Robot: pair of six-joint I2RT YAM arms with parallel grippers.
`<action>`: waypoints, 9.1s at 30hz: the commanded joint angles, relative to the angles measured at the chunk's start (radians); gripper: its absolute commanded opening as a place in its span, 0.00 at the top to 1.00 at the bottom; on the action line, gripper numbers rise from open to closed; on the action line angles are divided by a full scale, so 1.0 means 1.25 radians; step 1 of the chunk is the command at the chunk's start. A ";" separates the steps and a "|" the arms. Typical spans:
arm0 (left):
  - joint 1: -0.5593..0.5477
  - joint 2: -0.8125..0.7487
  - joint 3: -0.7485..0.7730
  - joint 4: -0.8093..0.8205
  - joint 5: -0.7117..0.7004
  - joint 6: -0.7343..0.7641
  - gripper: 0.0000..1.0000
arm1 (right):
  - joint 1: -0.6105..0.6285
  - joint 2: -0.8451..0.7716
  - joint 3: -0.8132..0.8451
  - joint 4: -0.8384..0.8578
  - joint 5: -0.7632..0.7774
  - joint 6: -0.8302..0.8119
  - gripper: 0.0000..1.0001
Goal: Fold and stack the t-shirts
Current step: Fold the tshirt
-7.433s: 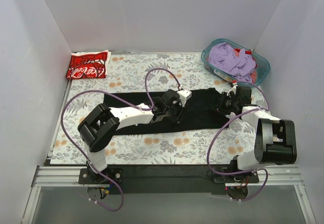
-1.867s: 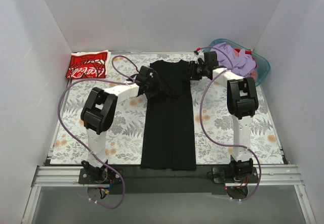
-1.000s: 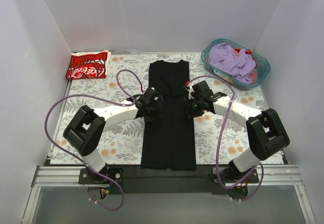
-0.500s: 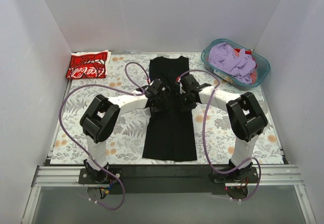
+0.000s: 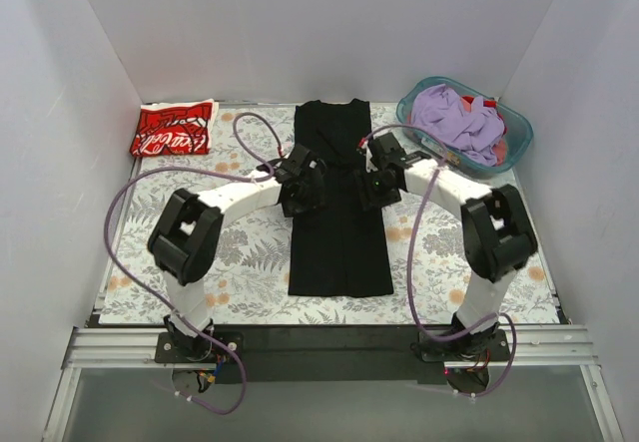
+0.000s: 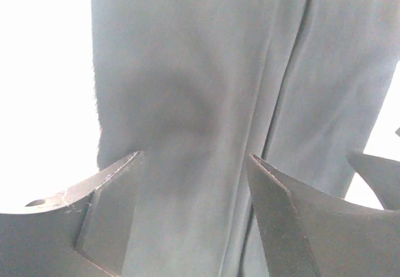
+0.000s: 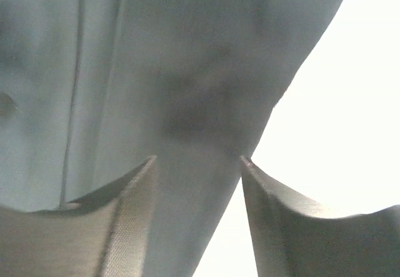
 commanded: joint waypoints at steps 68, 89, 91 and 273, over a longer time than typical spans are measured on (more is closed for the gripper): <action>-0.160 -0.254 -0.350 -0.253 0.113 -0.137 0.67 | 0.049 -0.408 -0.592 -0.020 -0.209 0.161 0.99; -0.354 -0.492 -0.414 -0.411 0.156 -0.301 1.00 | 0.133 -0.586 -0.553 -0.229 -0.291 0.190 0.99; -0.350 -0.523 -0.423 -0.368 0.170 -0.300 1.00 | 0.134 -0.600 -0.535 -0.226 -0.282 0.185 0.99; 0.198 -0.386 -0.509 0.194 0.243 -0.129 0.43 | -0.277 -0.091 -0.562 0.724 -0.729 0.354 0.72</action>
